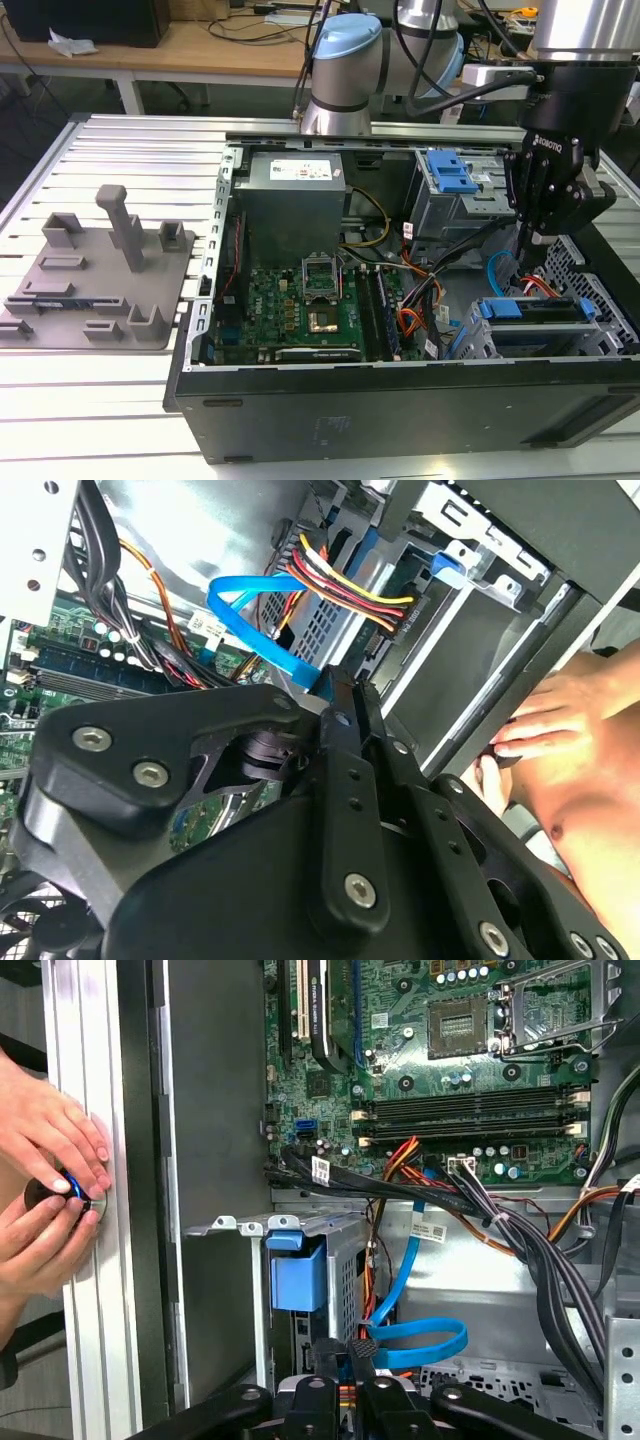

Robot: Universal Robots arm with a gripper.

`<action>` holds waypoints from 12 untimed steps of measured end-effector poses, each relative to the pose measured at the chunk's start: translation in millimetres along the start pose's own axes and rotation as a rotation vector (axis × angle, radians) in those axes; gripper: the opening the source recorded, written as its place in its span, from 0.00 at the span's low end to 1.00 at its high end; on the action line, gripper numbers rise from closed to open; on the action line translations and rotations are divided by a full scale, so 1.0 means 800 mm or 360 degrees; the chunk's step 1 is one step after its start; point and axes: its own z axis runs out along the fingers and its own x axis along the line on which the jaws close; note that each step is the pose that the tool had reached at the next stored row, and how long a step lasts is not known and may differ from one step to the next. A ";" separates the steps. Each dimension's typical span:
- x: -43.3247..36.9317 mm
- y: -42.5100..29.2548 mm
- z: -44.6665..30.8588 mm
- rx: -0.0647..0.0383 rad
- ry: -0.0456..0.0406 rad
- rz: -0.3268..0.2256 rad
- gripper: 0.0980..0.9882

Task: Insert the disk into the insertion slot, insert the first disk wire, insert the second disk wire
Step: 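Insert the second disk wire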

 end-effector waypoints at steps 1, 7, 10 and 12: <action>0.000 -0.0002 0.0000 -0.0001 0.0000 0.0000 0.07; 0.000 -0.0230 0.0012 -0.0057 0.0000 -0.0026 0.07; 0.005 -0.0230 0.0032 -0.0036 -0.0025 -0.0018 0.07; 0.008 -0.0229 0.0043 -0.0017 -0.0043 -0.0011 0.07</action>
